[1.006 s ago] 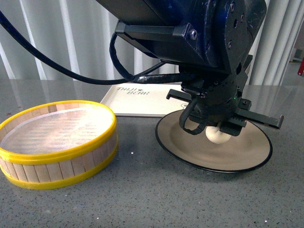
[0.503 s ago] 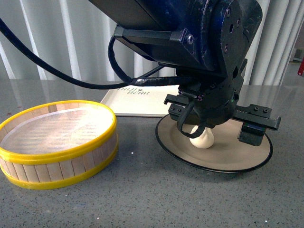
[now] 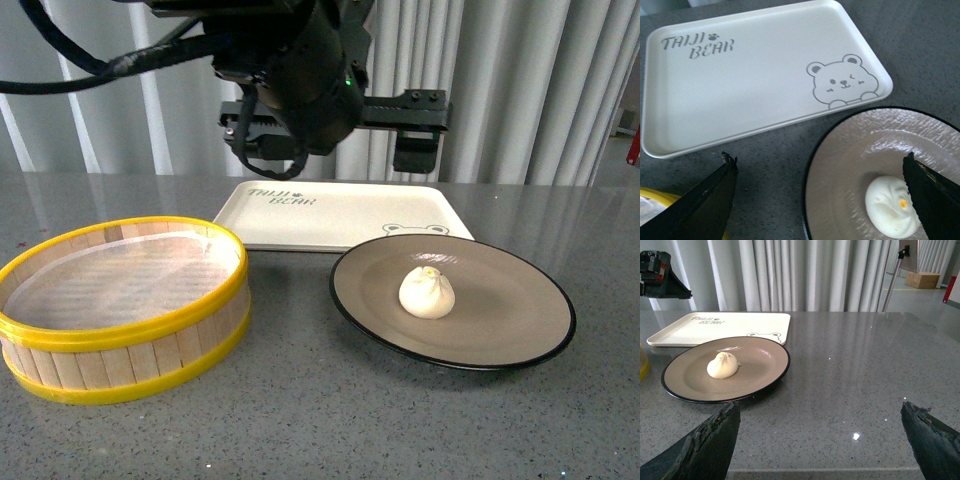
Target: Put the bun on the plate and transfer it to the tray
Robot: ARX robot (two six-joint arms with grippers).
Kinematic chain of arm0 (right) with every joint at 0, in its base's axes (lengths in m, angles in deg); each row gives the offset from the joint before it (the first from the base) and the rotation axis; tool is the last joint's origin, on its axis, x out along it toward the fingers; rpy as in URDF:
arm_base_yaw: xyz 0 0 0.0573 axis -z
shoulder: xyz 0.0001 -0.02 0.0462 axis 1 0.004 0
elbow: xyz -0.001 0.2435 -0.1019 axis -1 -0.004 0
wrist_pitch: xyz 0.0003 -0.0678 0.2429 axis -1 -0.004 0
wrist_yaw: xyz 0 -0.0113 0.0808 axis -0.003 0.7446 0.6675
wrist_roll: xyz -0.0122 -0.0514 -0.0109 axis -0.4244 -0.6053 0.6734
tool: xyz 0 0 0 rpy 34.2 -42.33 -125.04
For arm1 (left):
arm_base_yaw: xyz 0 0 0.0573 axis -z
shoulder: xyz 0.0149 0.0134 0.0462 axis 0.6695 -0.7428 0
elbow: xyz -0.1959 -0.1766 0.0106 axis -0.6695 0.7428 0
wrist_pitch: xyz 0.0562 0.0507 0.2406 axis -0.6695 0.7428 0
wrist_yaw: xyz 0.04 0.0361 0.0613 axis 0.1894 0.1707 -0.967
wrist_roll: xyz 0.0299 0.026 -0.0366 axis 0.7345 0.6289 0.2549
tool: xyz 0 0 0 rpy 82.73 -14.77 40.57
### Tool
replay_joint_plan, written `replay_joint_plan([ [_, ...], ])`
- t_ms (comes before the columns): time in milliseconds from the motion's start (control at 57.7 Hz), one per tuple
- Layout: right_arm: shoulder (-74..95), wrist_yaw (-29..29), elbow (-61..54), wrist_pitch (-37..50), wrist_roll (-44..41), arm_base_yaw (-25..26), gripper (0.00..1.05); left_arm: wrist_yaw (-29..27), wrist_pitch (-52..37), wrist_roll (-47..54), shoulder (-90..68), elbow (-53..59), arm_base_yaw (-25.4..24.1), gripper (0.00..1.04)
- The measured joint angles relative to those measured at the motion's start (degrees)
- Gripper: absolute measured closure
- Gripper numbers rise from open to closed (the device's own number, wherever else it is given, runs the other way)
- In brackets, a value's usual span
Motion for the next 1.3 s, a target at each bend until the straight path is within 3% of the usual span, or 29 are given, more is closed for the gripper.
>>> replay_joint_plan([
  [87, 0.00, 0.04, 0.00, 0.00, 0.00, 0.00, 0.08, -0.28, -0.24, 0.13, 0.20, 0.24, -0.42, 0.07],
  [121, 0.00, 0.04, 0.00, 0.00, 0.00, 0.00, 0.08, -4.28, -5.20, 1.31, 0.57, 2.62, -0.31, 0.10],
  [156, 0.00, 0.02, 0.00, 0.00, 0.00, 0.00, 0.08, -10.91, -16.02, 2.05, 1.73, 8.11, -0.26, 0.18],
  [208, 0.00, 0.02, 0.00, 0.00, 0.00, 0.00, 0.08, -15.34, -28.41, 2.91, 4.24, 16.39, -0.68, 0.26],
  [347, 0.00, -0.17, 0.00, 0.00, 0.00, 0.00, 0.08, -13.57, -48.59, 3.87, 14.58, 36.37, -4.22, 0.50],
  [641, 0.00, 0.02, 0.00, 0.00, 0.00, 0.00, 0.08, -6.36, -58.01, 4.09, 30.91, 63.47, -13.40, 1.01],
  [971, 0.00, 0.02, 0.00, 0.00, 0.00, 0.00, 0.08, -0.33, -59.32, 4.31, 44.68, 78.25, -19.69, 1.01],
  [1300, 0.00, 0.02, 0.00, 0.00, 0.00, 0.00, 0.08, 3.78, -53.77, 4.31, 58.29, 86.53, -23.85, 1.01],
])
